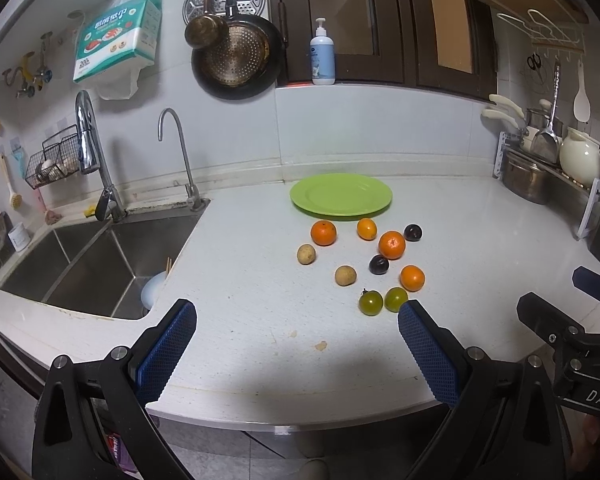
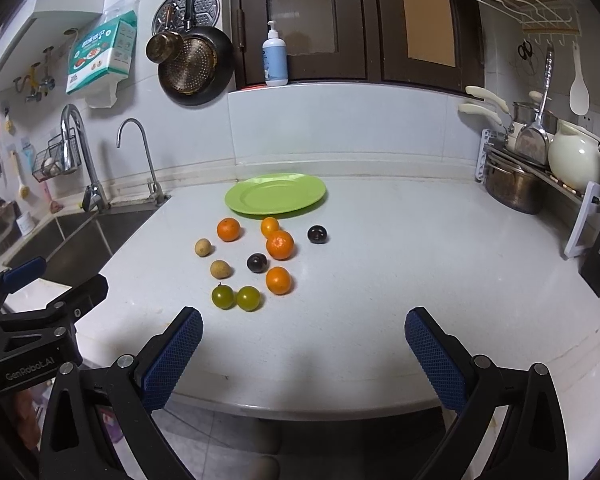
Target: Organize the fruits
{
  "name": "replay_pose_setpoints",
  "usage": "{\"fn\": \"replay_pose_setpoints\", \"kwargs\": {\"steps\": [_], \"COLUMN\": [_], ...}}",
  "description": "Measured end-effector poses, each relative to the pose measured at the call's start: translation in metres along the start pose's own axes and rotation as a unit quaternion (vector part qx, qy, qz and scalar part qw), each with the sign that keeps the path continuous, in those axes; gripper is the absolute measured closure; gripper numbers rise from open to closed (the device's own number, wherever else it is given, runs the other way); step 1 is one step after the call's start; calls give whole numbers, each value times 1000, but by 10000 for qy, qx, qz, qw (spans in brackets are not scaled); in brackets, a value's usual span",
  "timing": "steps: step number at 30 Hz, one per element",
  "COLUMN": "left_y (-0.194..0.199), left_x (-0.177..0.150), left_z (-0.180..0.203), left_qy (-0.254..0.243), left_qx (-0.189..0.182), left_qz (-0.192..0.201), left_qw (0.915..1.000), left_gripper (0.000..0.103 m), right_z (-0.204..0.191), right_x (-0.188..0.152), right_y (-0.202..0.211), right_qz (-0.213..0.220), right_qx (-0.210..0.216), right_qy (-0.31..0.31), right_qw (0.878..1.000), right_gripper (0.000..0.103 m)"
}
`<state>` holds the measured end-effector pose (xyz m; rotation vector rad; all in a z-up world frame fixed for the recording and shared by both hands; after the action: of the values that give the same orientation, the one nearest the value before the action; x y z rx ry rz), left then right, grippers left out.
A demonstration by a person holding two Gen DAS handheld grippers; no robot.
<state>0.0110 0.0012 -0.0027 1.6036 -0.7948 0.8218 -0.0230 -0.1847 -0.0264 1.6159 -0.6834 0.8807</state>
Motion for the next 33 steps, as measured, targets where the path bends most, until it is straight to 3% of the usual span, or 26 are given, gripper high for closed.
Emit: {"fn": "replay_pose_setpoints", "kwargs": {"steps": [33], "left_y": [-2], "left_x": [2], "left_z": [1], "left_qy": [1], "left_qx": [-67], "left_qz": [60], "left_qw": [10000], "left_gripper": [0], "right_z": [-4], "right_x": [3], "right_y": [0], "right_qz": [42], "right_qx": [27], "right_qy": [26], "right_qw": [10000], "right_gripper": [1]}}
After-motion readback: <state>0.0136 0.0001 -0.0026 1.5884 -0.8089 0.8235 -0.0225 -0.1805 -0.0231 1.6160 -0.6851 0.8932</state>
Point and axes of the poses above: each gripper's, at about its wrist camera, not at the fingertips, and y roughly against the way its jaws point, z to its right, x to its top, the point moved 2 cm from there along -y, roughly the way its jaws point, and after that the axes turned 9 degrees about x, right-handed, at the moved point
